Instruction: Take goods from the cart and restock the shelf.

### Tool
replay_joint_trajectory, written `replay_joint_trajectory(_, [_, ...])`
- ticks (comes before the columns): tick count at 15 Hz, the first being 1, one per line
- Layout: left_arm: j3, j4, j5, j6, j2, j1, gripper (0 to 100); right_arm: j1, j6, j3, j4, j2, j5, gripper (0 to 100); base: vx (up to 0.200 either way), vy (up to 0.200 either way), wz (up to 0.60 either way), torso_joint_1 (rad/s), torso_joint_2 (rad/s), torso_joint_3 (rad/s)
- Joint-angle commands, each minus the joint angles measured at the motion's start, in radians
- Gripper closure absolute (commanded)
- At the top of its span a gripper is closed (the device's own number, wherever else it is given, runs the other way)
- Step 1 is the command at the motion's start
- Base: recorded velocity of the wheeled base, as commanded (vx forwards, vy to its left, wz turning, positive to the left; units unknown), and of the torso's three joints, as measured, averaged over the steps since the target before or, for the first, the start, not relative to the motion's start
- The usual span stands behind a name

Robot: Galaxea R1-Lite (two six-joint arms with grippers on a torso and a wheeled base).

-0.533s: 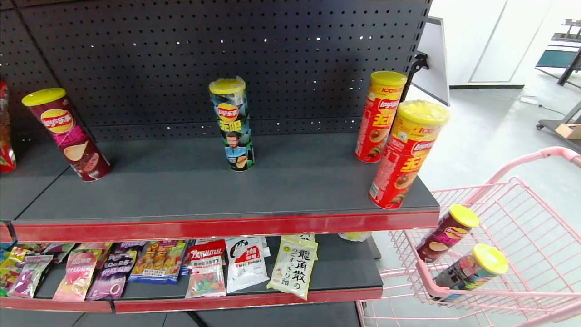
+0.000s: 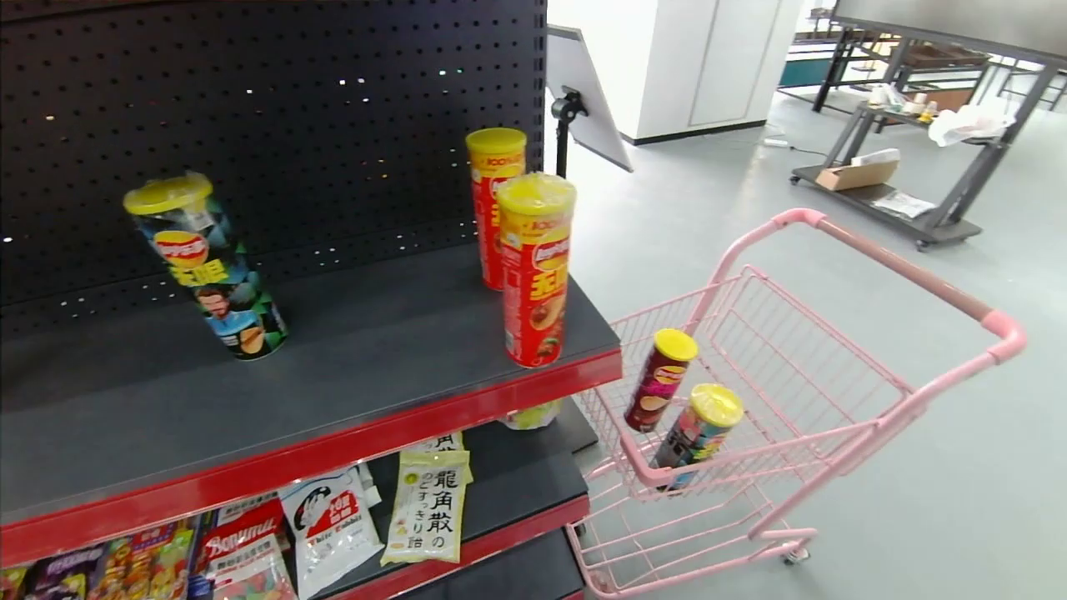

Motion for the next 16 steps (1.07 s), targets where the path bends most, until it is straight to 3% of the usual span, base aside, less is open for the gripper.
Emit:
replay_joint_trajectory(1, [0.000,0.000,0.000,0.000,0.001,0.000,0,0.000,0.000,0.000,0.000,0.001,0.001,0,0.000,0.000,0.00,0.000,0.00,0.000])
replay_joint_trajectory(6, [0.000,0.000,0.000,-0.001,0.001,0.000,0,0.000,0.000,0.000,0.000,0.001,-0.001,0,0.000,0.000,0.00,-0.008,0.02,0.011])
replay_joint_trajectory(16, [0.000,0.000,0.000,-0.001,0.001,0.000,0,0.000,0.001,0.000,0.000,0.001,-0.002,0,0.000,0.000,0.00,-0.146,0.36,0.210])
